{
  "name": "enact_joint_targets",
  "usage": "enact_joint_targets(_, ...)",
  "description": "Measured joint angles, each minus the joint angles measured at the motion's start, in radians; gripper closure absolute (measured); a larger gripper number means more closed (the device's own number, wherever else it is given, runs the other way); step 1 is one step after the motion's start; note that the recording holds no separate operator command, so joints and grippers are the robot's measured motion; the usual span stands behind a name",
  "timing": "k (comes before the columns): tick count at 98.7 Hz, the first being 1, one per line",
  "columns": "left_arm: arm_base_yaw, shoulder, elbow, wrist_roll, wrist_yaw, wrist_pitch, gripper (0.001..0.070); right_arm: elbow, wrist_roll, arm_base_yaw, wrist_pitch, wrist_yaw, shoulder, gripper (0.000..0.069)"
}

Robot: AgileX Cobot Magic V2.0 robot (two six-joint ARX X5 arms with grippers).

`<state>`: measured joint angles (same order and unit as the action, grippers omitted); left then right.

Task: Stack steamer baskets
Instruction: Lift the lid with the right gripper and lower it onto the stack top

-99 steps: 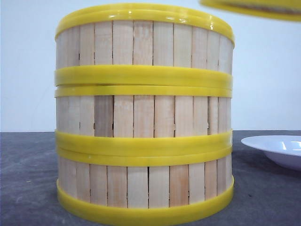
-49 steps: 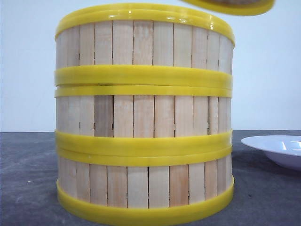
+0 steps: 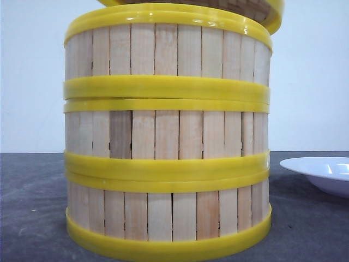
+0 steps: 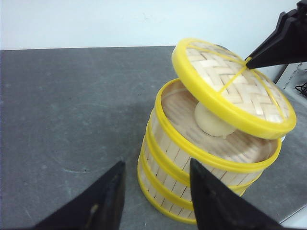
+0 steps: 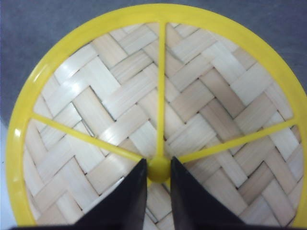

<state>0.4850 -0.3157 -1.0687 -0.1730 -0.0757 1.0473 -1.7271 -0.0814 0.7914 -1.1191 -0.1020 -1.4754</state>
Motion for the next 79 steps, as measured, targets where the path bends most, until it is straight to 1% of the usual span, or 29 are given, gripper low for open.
enact_joint_targets(24, 0.000, 0.000, 0.000, 0.000, 0.000, 0.015, 0.0470, 0.000, 0.001, 0.051, -0.003, 0.003, -0.011, 0.0637)
enact_joint_targets(40, 0.000, 0.000, 0.000, 0.000, 0.000, 0.019, 0.0470, 0.000, 0.004, 0.069, -0.013, 0.053, -0.019, 0.0637)
enact_joint_targets(79, 0.000, 0.000, 0.000, 0.000, 0.000, 0.019, 0.0470, 0.000, 0.007, 0.092, -0.026, 0.076, -0.052, 0.0637)
